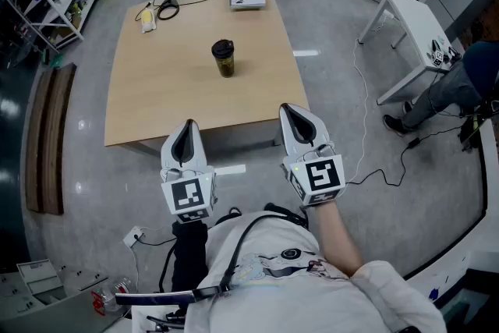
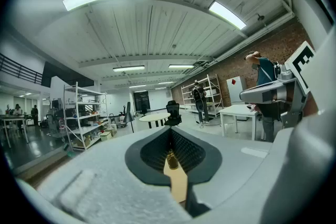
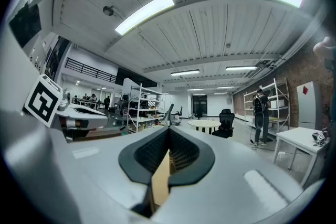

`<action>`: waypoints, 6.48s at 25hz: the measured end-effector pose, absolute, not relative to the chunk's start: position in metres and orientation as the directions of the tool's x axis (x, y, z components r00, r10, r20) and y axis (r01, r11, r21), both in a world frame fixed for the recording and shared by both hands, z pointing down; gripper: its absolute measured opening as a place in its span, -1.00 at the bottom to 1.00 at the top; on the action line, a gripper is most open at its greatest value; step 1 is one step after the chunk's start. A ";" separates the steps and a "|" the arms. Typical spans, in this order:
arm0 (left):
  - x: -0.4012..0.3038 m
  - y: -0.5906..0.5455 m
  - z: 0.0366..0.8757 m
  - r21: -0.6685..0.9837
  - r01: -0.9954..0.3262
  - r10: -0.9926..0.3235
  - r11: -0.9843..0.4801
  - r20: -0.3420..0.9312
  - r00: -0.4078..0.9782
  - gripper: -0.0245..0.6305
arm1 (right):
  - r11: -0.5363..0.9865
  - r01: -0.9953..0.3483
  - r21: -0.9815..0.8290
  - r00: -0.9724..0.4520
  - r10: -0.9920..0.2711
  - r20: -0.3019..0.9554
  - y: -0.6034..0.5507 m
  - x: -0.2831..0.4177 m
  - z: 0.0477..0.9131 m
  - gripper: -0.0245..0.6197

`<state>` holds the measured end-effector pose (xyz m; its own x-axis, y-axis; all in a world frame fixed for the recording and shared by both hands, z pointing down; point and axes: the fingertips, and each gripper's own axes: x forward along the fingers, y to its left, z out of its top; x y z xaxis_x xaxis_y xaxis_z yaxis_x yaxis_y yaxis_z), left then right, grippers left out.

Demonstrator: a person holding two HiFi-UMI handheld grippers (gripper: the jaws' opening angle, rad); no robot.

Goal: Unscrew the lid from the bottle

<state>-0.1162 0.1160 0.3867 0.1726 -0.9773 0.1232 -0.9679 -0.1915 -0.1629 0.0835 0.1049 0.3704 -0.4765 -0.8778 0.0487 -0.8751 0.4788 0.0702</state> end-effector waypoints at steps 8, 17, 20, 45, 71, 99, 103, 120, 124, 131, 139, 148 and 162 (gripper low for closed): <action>-0.107 0.119 0.386 -0.160 -0.969 -0.977 -0.187 0.130 0.168 -0.93 | 0.499 -0.865 0.061 -0.495 -0.866 0.067 0.106 0.088 0.373 -0.92; -0.086 0.117 0.399 -0.116 -0.966 -0.965 -0.231 0.152 0.212 -0.74 | 0.539 -0.841 0.044 -0.535 -0.841 0.079 0.112 0.099 0.382 -0.91; -0.073 0.110 0.413 -0.125 -0.955 -0.953 -0.270 0.176 0.246 -0.58 | 0.537 -0.843 0.038 -0.531 -0.842 0.097 0.112 0.114 0.390 -0.91; -0.076 -0.152 0.691 -0.053 -0.892 -0.802 -0.449 0.465 0.376 0.83 | 0.578 -0.816 0.017 -0.562 -0.799 0.213 -0.115 0.074 0.417 -0.58; -0.029 -0.238 0.748 -0.037 -0.781 -0.698 -0.624 0.476 0.535 0.45 | 0.496 -0.868 0.028 -0.432 -0.781 0.452 -0.220 0.082 0.492 -0.66; 0.053 -0.136 0.516 -0.096 -0.597 -0.579 -0.796 0.405 0.707 0.33 | 0.990 0.004 0.138 -0.860 -0.067 0.505 -0.102 0.004 0.420 0.40; 0.069 -0.109 0.494 -0.086 -0.567 -0.552 -0.819 0.385 0.739 0.33 | 0.979 0.157 0.132 -0.864 0.072 0.498 -0.073 0.016 0.399 0.40; 0.031 -0.093 0.456 -0.148 -0.638 -0.629 -0.756 0.438 0.643 0.33 | 0.981 0.059 0.183 -0.903 -0.025 0.428 -0.050 -0.027 0.350 0.66; 0.041 -0.072 0.447 -0.116 -0.486 -0.488 -0.866 0.408 0.772 0.33 | 0.946 0.268 0.182 -0.863 0.152 0.482 -0.033 -0.026 0.344 0.49; 0.073 -0.016 0.425 0.017 -0.122 -0.112 -0.992 0.297 0.948 0.33 | 0.806 0.592 -0.013 -0.692 0.517 0.504 0.004 -0.009 0.326 0.53; 0.016 -0.093 0.447 -0.097 -0.614 -0.588 -0.783 0.435 0.682 0.34 | 0.963 -0.140 0.229 -0.894 -0.222 0.390 -0.066 -0.030 0.340 0.74; 0.043 -0.047 0.436 -0.066 -0.334 -0.334 -0.940 0.368 0.868 0.34 | 0.930 0.294 0.218 -0.904 0.197 0.380 -0.019 -0.023 0.334 0.45; 0.002 -0.097 0.444 -0.101 -0.688 -0.654 -0.719 0.434 0.620 0.34 | 0.974 -0.186 0.127 -0.941 -0.214 0.262 -0.064 -0.041 0.327 0.52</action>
